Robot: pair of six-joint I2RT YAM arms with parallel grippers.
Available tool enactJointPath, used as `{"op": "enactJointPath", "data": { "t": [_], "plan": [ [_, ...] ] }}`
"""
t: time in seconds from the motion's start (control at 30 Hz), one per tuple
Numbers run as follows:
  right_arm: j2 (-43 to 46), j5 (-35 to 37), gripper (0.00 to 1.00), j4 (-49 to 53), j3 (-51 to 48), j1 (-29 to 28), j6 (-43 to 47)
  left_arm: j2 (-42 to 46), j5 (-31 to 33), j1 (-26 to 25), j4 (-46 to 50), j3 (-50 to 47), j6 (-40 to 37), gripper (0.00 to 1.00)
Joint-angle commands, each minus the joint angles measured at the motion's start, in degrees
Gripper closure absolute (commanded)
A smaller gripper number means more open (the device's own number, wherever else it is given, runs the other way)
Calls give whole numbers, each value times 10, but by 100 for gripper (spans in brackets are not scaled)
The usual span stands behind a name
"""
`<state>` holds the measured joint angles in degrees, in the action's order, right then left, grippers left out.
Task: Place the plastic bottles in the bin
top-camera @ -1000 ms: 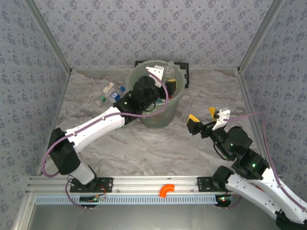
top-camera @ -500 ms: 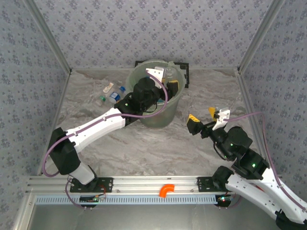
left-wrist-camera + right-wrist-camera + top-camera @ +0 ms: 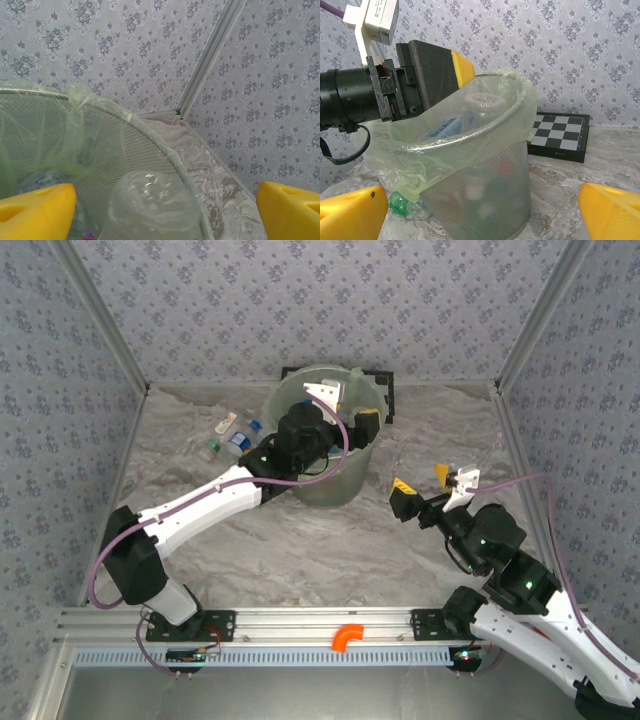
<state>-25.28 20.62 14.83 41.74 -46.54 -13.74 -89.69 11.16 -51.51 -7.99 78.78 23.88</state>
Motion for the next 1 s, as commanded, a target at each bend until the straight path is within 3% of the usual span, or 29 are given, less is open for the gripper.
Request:
{"op": "enactJointPath", "data": {
  "t": [0.0,0.53,0.63,0.97],
  "plan": [
    [-4,11,1,-8,13,-4,-7,18,5,-3,-19,-5,0,7],
    [-9,8,1,-6,16,-6,-9,41,17,14,35,8,-12,6],
    [-12,7,1,-6,17,-6,-8,21,14,36,122,64,-12,7],
    [-18,9,1,-2,21,-6,-7,-72,-83,95,351,233,-64,11]
  ]
}}
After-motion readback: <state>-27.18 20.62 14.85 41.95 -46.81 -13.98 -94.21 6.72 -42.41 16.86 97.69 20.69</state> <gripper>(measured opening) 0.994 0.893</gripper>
